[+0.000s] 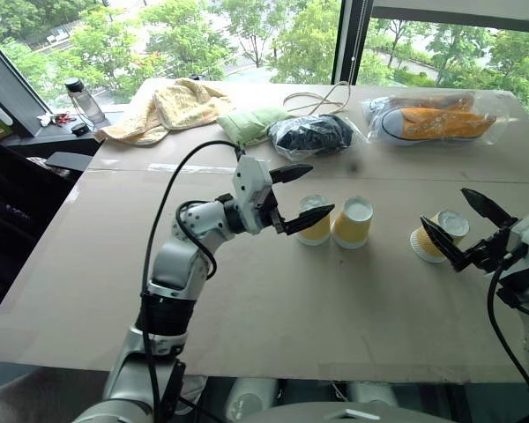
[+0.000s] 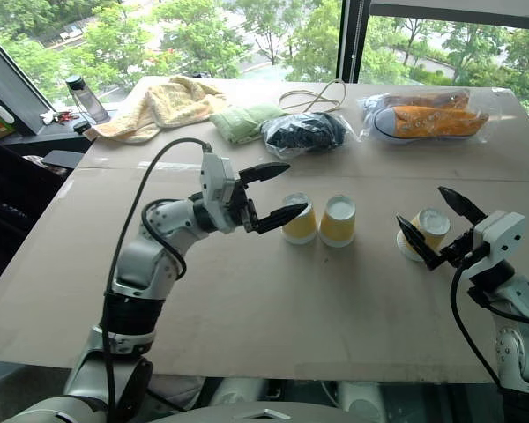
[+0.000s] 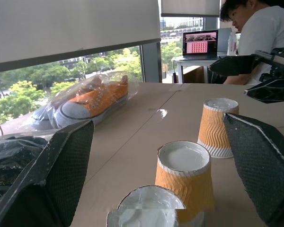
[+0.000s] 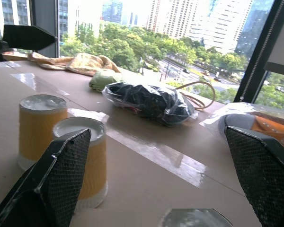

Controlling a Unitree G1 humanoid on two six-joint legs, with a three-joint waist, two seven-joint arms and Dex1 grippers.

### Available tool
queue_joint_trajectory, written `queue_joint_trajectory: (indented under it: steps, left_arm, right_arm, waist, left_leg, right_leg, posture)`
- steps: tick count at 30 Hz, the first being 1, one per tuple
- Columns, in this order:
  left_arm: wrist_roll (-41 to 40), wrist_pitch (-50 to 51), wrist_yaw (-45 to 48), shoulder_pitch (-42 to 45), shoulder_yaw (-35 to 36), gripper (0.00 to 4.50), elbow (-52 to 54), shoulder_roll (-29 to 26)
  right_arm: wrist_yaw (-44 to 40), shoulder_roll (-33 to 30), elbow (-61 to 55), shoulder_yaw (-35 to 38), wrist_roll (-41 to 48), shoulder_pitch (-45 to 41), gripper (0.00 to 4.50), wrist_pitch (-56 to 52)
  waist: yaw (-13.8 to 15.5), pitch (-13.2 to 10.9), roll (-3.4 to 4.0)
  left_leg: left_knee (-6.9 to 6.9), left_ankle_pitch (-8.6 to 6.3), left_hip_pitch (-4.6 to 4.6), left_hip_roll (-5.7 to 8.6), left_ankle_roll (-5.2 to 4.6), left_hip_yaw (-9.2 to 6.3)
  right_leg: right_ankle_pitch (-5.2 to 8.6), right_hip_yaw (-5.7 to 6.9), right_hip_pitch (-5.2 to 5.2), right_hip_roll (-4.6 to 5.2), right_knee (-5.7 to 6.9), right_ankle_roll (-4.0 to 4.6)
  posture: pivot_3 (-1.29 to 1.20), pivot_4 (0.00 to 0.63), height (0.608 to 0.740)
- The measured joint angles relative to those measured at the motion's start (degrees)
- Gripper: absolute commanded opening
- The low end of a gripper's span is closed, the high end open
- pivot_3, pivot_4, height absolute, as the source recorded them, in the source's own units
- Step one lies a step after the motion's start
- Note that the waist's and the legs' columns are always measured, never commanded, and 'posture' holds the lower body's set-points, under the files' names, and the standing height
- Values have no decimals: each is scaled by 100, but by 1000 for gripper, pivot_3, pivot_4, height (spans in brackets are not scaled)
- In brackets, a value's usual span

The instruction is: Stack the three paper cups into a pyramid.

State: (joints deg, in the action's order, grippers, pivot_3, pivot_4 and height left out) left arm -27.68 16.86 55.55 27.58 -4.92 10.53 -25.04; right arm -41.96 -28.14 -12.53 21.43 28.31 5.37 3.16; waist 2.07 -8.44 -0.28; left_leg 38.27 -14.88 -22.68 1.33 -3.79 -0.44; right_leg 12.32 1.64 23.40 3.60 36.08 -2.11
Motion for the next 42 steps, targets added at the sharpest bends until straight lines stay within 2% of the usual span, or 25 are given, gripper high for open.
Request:
queue_joint_trajectory:
  steps: [6,19,31,42]
  left_arm:
    - [-793,1527,528,248,-21,4463,841,-1062]
    - [-1088,2205,327,398,1,4463,1295,-1228]
    - [-1088,2247,209,301,102,4463,1374,-1348]
    - [-1091,2246,160,301,102,4463,1374,-1308]
  right_arm:
    - [792,59,441,28,-490,-45,4500,-312]
    - [666,49,270,-17,258,-69,4500,-1206]
    - [360,58,321,-226,192,-124,4500,-1123]
    - [400,266,482,-68,373,-281,4500,-993]
  waist:
    - [-51,-2,3]
    - [-126,-2,2]
    - [-125,-2,1]
    - [-125,-4,1]
  left_leg:
    - [1,1,7,0,1,5]
    - [2,0,8,-1,0,5]
    - [2,0,8,-1,0,6]
    - [1,0,8,-2,0,6]
  right_leg:
    - [3,-9,0,-2,10,4]
    - [2,-13,-2,-2,10,2]
    - [2,-15,-1,-2,10,2]
    - [2,-16,0,0,10,2]
  posture:
    - [0,150,740]
    - [0,150,740]
    - [0,150,740]
    - [0,150,740]
